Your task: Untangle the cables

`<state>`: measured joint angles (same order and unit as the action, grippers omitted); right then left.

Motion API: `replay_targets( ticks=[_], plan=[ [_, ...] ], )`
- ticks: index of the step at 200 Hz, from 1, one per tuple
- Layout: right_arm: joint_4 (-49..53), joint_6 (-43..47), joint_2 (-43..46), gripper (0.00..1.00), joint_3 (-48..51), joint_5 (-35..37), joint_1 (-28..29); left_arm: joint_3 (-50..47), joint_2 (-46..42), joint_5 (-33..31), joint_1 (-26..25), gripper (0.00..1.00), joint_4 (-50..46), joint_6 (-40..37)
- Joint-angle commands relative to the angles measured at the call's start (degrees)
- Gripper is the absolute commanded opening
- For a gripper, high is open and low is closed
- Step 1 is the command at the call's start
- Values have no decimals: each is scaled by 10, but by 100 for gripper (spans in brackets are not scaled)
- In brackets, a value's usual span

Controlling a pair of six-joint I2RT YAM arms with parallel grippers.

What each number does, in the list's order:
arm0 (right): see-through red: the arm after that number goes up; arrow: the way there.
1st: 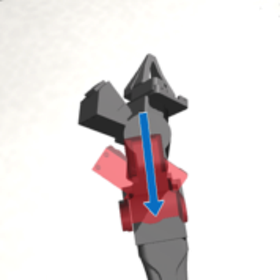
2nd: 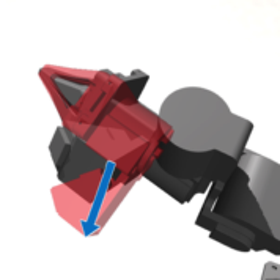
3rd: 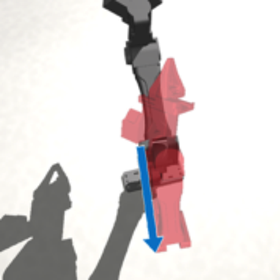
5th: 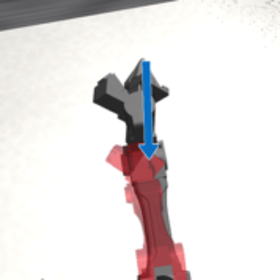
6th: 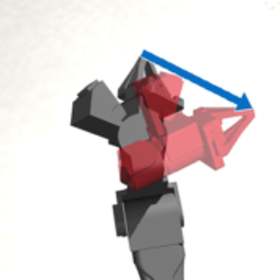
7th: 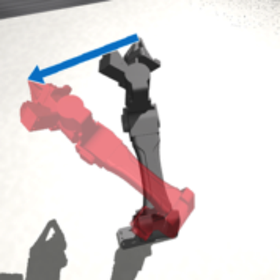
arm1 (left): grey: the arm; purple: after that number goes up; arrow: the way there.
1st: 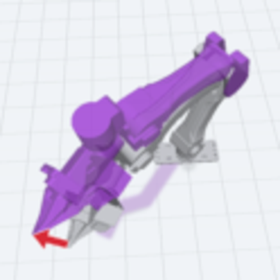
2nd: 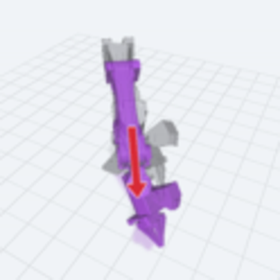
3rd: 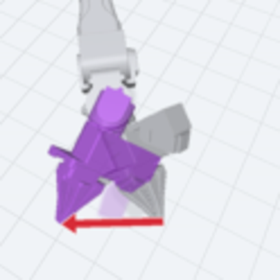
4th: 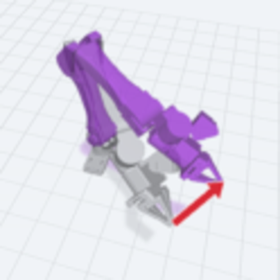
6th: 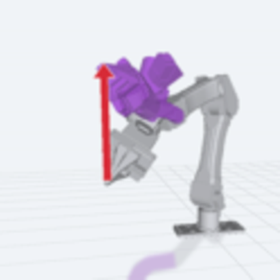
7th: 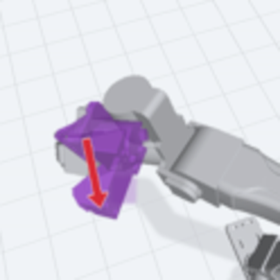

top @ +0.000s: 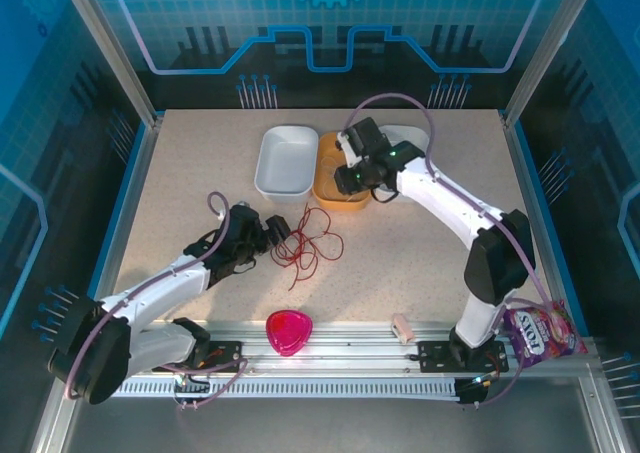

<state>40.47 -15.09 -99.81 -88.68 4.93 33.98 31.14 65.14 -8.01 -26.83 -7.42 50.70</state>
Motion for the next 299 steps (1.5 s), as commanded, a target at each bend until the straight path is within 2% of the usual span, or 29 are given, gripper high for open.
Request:
replay_targets(
  ticks=[1, 36, 73, 119, 171, 249, 280, 299],
  plan=[
    [-7, 6, 16, 31, 49, 8, 28, 19, 9, 17, 1, 99, 9, 6],
    [-6, -3, 2, 31, 83, 15, 66, 30, 28, 37, 1, 99, 26, 10],
    [-27, -18, -25, 35, 111, -3, 90, 32, 32, 40, 2, 99, 26, 13],
    [-4, -11, -81, 30, 95, 58, 124, 30, 32, 36, 1, 99, 21, 17],
    [4, -10, -138, 27, 70, 60, 126, 20, 31, 17, 2, 99, 8, 39],
    [9, -15, -178, 23, 51, 68, 124, 17, 30, 11, 2, 99, -3, 41],
    [8, -19, -184, 23, 48, 72, 123, 17, 30, 12, 2, 99, -3, 40],
    [12, -23, -185, 29, 46, 80, 122, 16, 30, 12, 2, 99, -4, 40]
  ],
)
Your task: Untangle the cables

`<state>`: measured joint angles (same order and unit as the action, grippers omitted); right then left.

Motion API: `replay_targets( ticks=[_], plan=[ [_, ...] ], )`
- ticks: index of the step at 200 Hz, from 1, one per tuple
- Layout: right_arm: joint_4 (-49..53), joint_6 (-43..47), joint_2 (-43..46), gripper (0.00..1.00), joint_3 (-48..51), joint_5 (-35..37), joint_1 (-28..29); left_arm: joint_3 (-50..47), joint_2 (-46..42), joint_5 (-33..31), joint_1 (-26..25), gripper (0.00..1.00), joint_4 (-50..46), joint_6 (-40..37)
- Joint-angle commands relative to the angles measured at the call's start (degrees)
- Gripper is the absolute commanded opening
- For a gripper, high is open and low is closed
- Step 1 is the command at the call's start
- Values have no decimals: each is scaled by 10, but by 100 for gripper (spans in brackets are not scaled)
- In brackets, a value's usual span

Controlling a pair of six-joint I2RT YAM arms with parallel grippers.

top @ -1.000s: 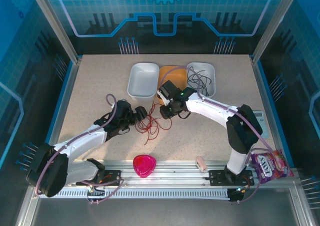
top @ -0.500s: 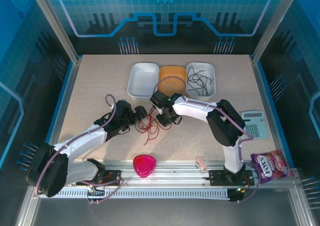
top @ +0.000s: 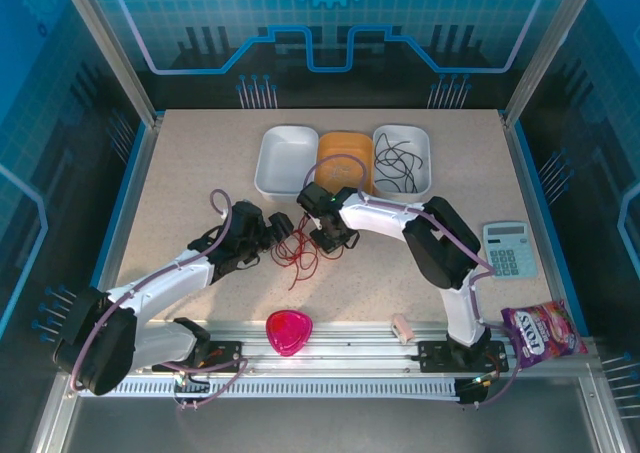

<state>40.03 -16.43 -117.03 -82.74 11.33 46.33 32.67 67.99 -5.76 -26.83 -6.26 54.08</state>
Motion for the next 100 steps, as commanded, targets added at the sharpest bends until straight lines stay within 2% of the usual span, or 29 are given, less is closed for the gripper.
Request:
replay_targets(
  ticks=[1, 55, 100],
  plan=[
    [16, -10, -13, 29, -13, 17, -2, 1, 2, -11, 2, 99, -15, 6],
    [20, -18, 4, 33, -10, 30, -4, -1, 2, -11, 2, 99, -15, 6],
    [6, -20, 31, 32, -5, 12, -4, -3, 1, -11, 2, 99, -14, 5]
  ],
)
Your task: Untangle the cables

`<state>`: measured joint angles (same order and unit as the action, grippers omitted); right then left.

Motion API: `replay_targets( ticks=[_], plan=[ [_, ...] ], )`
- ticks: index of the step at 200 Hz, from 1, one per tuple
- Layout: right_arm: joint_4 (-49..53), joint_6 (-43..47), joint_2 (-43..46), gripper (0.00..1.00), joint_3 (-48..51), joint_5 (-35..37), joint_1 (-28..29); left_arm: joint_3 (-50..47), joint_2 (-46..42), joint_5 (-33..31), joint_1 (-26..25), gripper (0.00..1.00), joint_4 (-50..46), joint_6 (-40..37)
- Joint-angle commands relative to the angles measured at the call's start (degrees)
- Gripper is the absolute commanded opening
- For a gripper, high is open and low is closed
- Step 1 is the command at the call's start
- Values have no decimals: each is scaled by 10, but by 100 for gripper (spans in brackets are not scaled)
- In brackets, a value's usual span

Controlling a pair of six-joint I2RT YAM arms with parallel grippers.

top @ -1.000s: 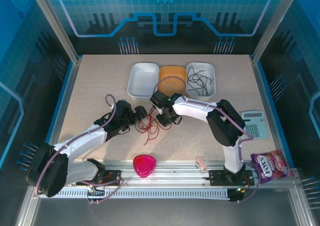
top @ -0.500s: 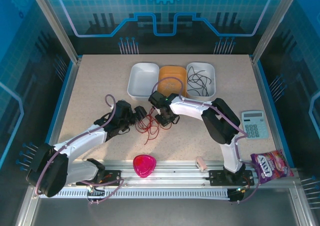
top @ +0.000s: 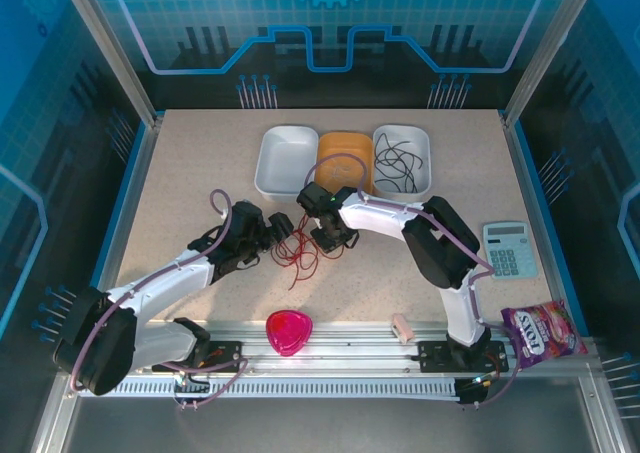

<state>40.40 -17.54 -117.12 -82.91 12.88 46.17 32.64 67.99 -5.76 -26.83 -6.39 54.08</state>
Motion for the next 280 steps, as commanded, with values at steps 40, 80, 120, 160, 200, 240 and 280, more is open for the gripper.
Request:
replay_targets(
  ticks=[40, 80, 120, 160, 200, 240, 280],
  plan=[
    [-3, -8, 56, 31, 3, -6, -8, -5, 0, -12, 3, 99, -12, 6],
    [-16, -13, 42, 31, 16, -28, -17, -5, -2, -11, 3, 99, -12, 5],
    [-22, -13, 22, 30, 17, -38, -18, -7, -6, -14, 4, 99, -14, 5],
    [-24, -13, 5, 29, 14, -43, -20, -7, -5, -14, 5, 99, -14, 5],
    [-24, -11, -7, 25, 11, -45, -21, -8, -4, -12, 6, 99, -13, 5],
    [-16, -9, 1, 13, 8, -40, -15, -10, -5, -12, 7, 99, -12, 4],
    [0, -13, 51, 3, -6, -18, -10, -7, -3, -1, 7, 99, -8, -10]
  ],
)
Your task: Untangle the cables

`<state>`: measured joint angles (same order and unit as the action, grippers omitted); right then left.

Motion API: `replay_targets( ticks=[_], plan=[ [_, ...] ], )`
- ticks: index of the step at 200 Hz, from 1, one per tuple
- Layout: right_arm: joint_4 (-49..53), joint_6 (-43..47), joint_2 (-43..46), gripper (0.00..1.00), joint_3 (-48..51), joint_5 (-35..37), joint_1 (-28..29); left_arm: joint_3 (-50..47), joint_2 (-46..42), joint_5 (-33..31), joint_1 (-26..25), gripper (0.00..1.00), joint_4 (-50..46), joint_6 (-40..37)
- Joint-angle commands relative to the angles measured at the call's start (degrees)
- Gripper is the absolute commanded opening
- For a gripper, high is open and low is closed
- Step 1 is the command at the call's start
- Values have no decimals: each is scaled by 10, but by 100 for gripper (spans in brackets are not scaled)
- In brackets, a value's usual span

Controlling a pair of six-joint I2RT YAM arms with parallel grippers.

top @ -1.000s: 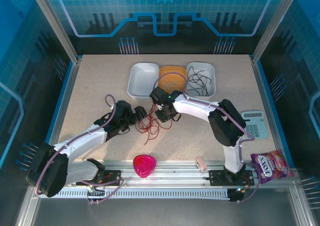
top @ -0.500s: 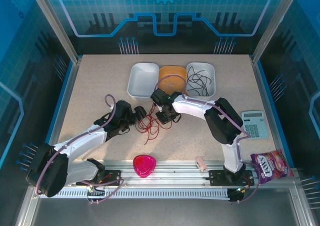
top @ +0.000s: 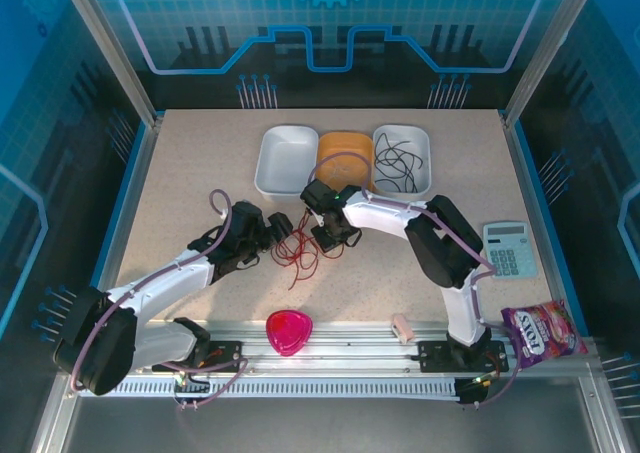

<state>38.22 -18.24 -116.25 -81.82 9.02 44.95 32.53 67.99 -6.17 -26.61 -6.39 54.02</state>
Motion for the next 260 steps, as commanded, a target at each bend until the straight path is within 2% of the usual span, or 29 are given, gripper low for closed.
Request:
replay_targets(
  ticks=[1, 148, 260],
  plan=[
    [22, -6, 43, 3, -17, 21, 2, -6, -3, 3, 4, 99, -8, -10],
    [36, 13, 282, 2, -79, 53, 11, 19, 23, 34, 2, 99, 2, -69],
    [16, 74, 377, 3, -137, 78, 16, 21, 31, 55, -4, 99, 31, -81]
  ],
)
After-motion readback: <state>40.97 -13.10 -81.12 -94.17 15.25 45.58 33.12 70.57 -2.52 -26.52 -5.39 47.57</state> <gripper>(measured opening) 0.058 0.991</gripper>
